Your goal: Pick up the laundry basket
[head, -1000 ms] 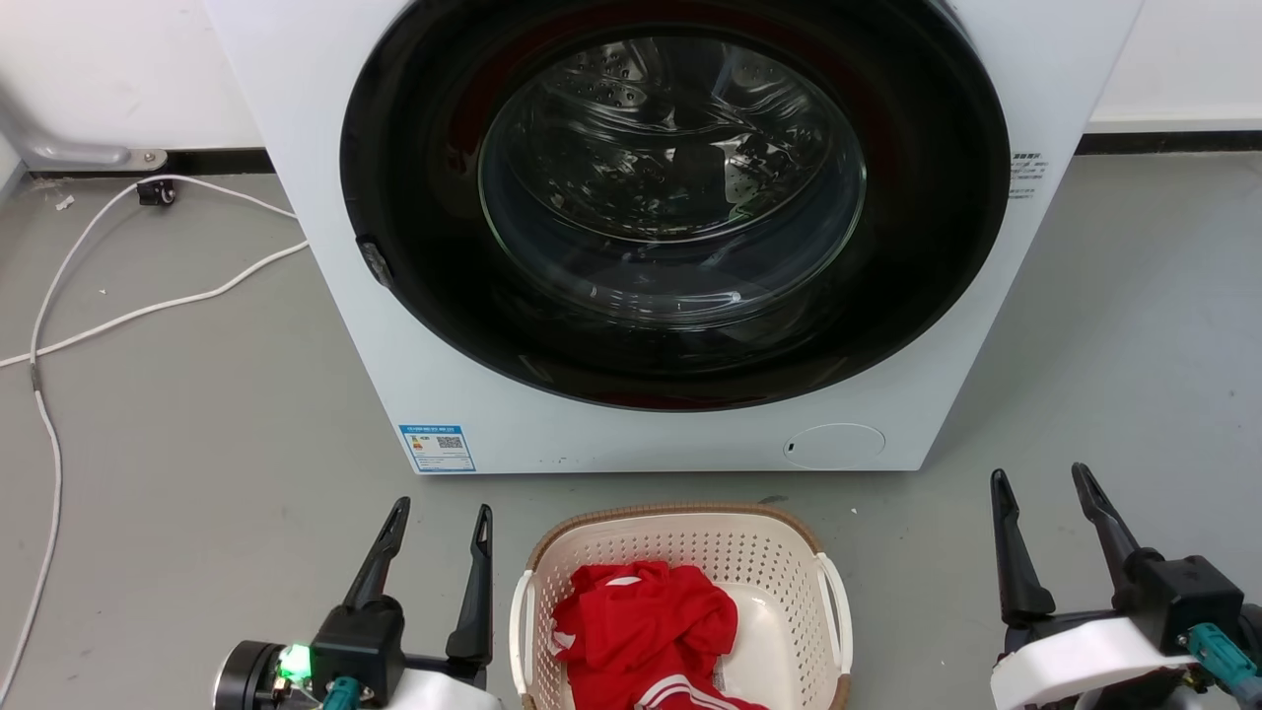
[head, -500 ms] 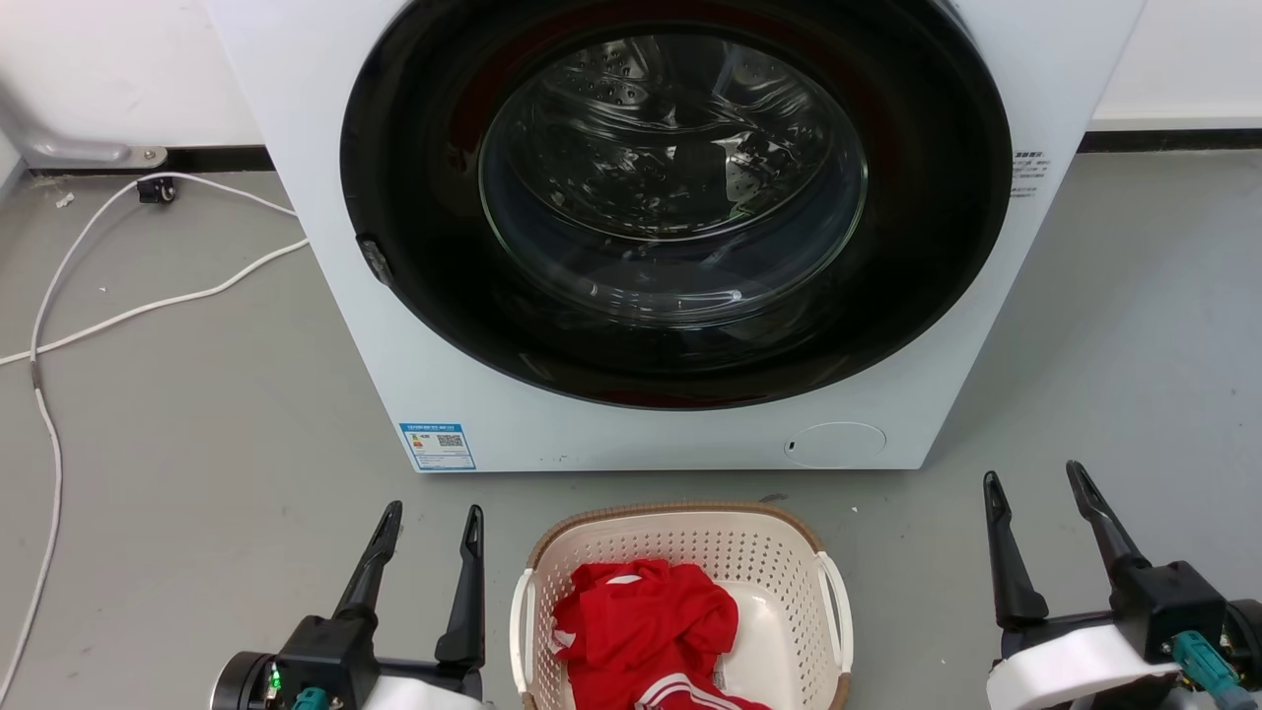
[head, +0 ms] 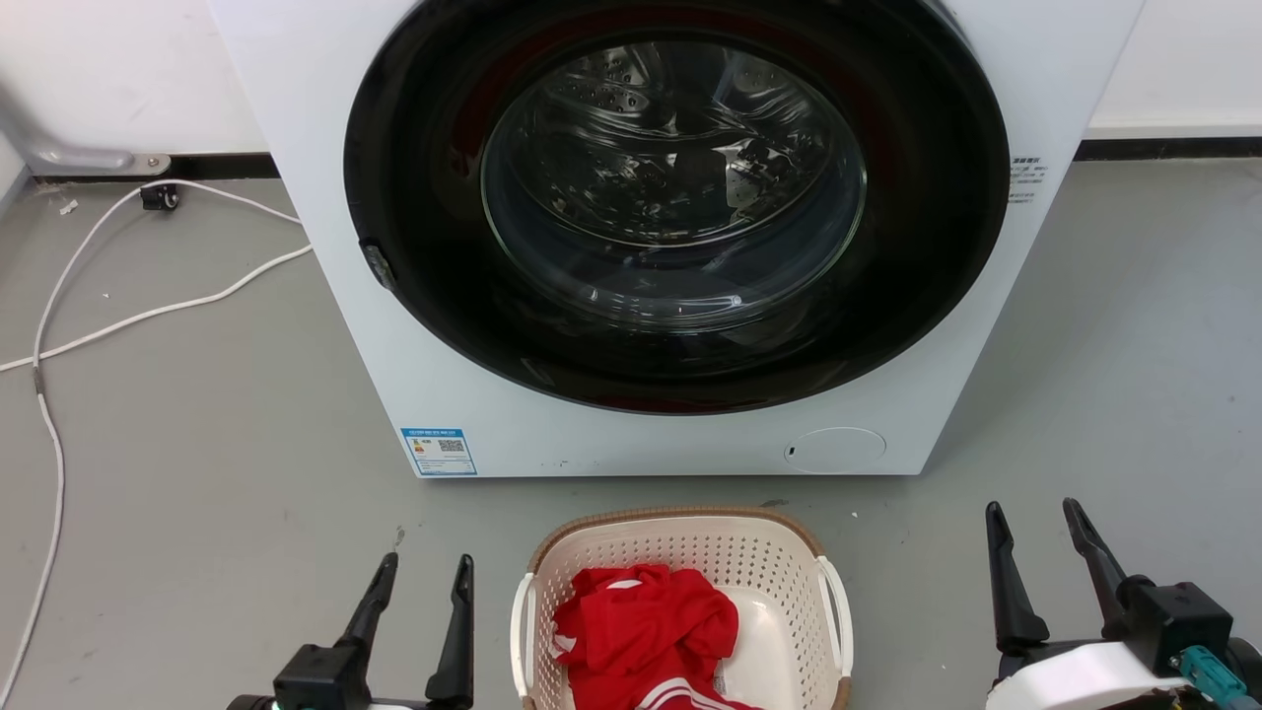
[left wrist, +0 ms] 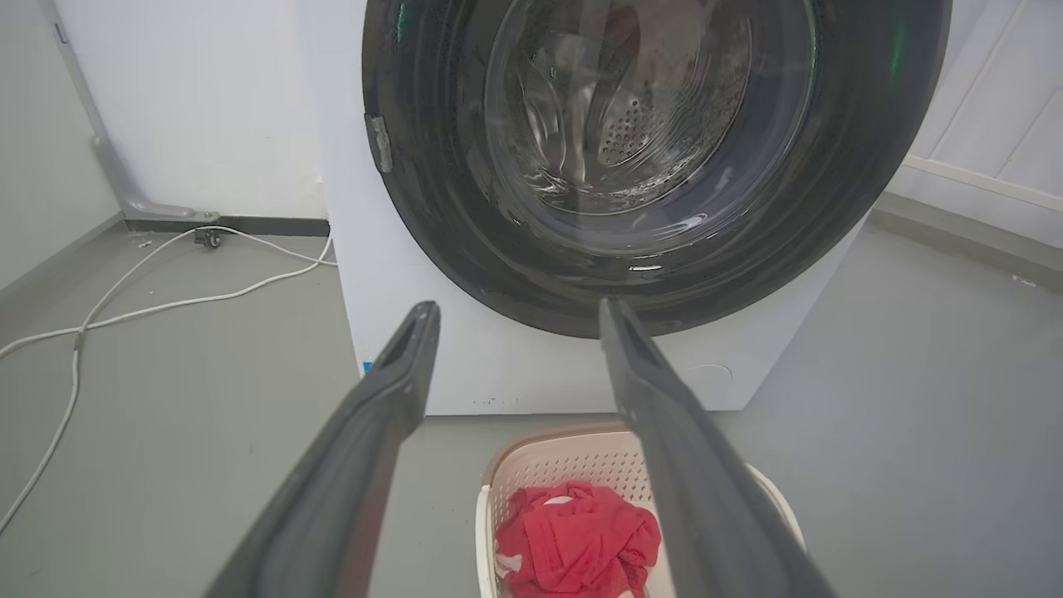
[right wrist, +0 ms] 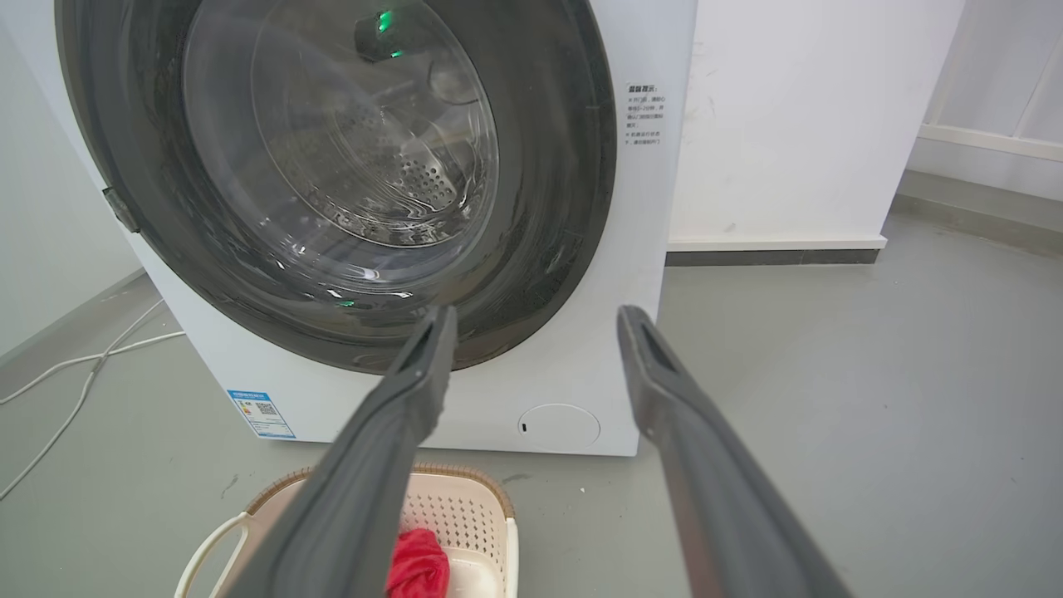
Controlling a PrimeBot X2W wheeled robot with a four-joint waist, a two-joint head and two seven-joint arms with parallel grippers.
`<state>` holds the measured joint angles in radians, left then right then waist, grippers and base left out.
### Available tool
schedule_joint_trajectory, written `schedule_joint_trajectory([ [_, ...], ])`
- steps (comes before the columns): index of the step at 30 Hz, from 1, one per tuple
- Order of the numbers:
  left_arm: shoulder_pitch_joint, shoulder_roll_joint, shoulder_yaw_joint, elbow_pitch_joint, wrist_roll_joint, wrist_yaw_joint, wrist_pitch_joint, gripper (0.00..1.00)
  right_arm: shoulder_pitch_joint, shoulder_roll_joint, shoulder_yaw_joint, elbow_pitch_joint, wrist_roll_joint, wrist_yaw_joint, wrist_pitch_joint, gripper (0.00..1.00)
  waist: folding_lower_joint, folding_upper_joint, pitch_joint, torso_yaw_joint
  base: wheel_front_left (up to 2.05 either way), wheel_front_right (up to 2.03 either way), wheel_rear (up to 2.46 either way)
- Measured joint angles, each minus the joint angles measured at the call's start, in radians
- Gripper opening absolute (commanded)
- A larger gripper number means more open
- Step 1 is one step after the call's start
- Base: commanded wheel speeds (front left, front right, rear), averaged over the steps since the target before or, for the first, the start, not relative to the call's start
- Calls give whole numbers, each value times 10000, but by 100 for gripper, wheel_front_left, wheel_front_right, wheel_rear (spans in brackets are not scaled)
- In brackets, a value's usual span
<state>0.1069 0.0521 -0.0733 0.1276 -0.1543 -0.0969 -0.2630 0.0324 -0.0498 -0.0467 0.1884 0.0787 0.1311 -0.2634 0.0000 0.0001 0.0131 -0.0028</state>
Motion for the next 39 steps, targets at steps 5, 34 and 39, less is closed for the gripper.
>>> schedule_joint_trajectory([
  [5,-53,-10,19,102,211,4,0,100,-18,0,29,-15,-198,0,0,100,0,0,-5,5,0,0,0],
  [34,-186,-13,35,376,104,136,-2,100,-272,0,125,13,56,0,0,100,0,0,407,-37,0,0,0],
  [39,-837,-13,197,802,121,71,-2,100,-975,-2,65,201,-92,0,0,100,0,0,1161,-64,0,0,0],
])
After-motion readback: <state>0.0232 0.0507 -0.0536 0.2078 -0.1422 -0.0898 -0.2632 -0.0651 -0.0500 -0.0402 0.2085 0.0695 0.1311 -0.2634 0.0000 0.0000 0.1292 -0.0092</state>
